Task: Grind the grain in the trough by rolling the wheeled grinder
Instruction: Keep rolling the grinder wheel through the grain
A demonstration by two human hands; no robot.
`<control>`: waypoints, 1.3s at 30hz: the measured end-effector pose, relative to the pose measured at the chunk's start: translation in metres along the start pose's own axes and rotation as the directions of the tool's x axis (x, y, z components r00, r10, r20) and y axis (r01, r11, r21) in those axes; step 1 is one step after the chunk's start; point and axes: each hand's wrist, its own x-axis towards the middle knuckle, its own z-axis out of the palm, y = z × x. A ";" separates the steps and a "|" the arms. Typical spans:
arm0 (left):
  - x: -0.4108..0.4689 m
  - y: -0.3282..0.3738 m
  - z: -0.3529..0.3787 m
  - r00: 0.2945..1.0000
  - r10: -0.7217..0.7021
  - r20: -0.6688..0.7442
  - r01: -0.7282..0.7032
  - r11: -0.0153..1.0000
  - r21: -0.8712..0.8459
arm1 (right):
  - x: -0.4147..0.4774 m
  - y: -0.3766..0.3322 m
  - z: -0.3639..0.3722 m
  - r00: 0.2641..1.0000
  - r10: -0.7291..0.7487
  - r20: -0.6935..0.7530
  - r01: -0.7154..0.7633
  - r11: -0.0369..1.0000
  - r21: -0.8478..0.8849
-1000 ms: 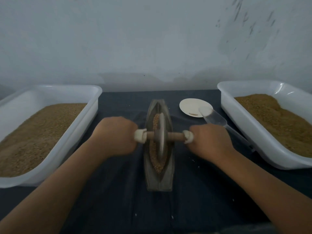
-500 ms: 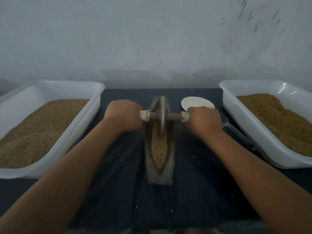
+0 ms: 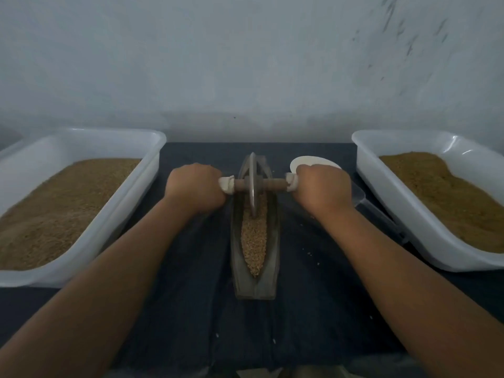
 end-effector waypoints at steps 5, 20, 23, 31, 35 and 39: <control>-0.023 0.000 -0.012 0.996 0.084 0.035 -0.085 0.996 0.035 | -0.029 0.005 -0.013 0.995 -0.016 0.097 0.011 0.999 0.042; 0.008 0.000 -0.009 0.998 0.052 0.034 -0.051 0.999 -0.010 | 0.003 0.000 0.002 0.999 0.000 -0.034 0.001 1.000 0.027; -0.020 -0.002 -0.009 0.995 0.102 0.009 -0.102 0.994 0.043 | -0.024 0.007 -0.004 0.998 -0.050 -0.035 0.052 0.997 0.056; -0.069 -0.014 -0.001 0.970 0.211 -0.122 -0.198 0.974 0.110 | -0.075 0.016 -0.009 0.983 -0.154 -0.098 0.167 0.976 0.141; -0.007 0.000 -0.003 0.990 0.114 -0.081 -0.105 0.988 0.109 | -0.021 0.009 0.016 0.999 -0.009 -0.041 0.014 0.993 0.120; 0.009 0.006 -0.012 0.989 0.124 -0.083 -0.112 0.985 0.133 | -0.016 0.008 0.022 0.998 0.055 0.018 -0.057 0.988 0.144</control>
